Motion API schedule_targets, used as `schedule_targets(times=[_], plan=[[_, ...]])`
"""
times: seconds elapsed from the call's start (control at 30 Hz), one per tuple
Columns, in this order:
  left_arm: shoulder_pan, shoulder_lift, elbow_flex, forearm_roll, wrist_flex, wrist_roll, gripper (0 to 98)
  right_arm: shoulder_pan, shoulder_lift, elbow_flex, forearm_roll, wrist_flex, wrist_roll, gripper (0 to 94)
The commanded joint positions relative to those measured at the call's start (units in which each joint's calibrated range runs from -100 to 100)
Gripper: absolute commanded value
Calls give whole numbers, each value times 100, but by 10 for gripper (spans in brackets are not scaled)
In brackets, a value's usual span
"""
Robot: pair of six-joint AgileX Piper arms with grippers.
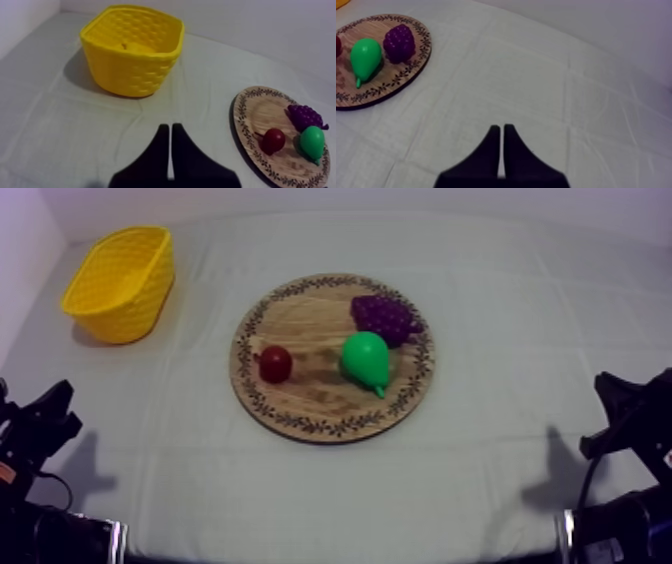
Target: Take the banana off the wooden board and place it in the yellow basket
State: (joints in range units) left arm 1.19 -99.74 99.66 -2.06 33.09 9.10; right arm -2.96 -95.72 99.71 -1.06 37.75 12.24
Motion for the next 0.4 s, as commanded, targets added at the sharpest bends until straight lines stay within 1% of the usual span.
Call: schedule_targets(times=[0.0,0.37], plan=[[0,0,4,-1,-2,3,1,-2,-3,-5,1,-1,0,6],[0,0,11,-1,-19,11,1,-2,-3,-5,1,-1,0,6]])
